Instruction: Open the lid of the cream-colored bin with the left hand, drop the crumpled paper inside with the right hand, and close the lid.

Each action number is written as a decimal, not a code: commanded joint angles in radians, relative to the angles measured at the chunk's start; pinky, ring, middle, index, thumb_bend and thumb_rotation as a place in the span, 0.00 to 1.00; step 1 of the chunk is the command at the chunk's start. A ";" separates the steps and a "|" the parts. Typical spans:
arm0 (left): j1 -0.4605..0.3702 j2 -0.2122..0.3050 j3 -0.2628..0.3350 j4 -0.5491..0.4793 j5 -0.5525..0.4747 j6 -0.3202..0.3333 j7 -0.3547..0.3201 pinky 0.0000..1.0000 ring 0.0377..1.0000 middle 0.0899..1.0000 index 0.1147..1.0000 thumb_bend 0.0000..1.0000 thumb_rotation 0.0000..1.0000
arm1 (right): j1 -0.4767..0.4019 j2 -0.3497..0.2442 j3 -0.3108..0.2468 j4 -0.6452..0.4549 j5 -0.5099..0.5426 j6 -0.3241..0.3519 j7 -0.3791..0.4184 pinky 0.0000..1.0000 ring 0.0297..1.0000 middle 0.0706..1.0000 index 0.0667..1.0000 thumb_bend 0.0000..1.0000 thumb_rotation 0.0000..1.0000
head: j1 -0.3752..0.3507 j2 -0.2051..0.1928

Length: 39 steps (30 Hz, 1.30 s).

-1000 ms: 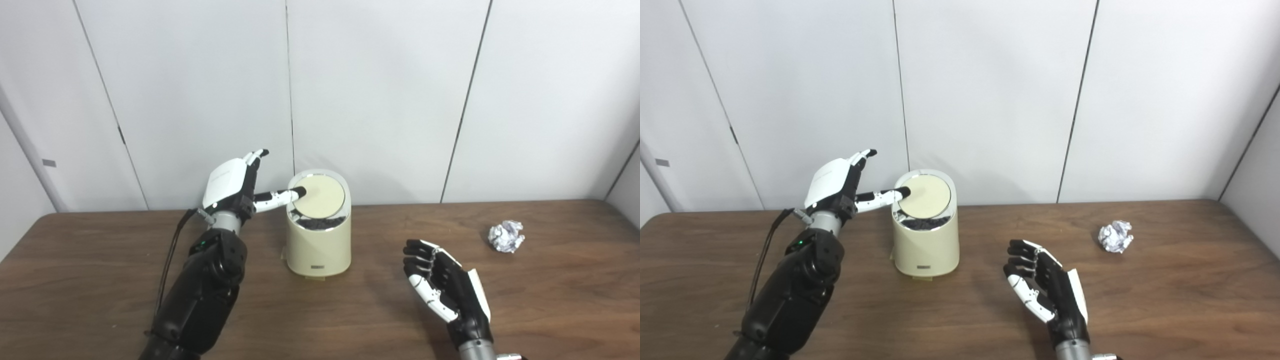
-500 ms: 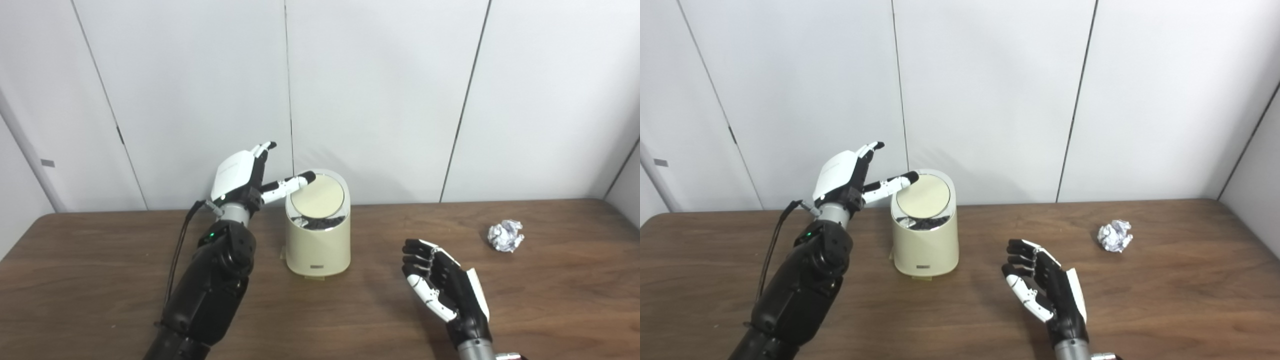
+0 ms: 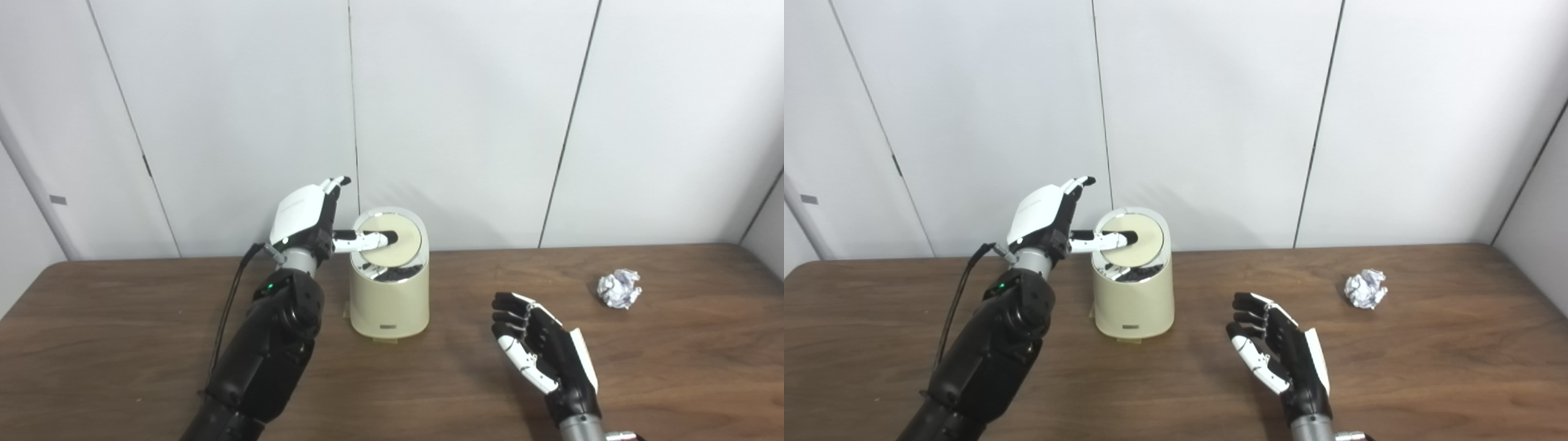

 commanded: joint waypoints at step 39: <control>-0.074 0.102 -0.201 0.160 0.331 -0.152 0.233 1.00 1.00 1.00 1.00 1.00 0.34 | 0.006 0.040 0.013 -0.003 -0.008 0.013 -0.008 0.64 0.71 0.72 0.70 0.26 0.45 | -0.010 0.022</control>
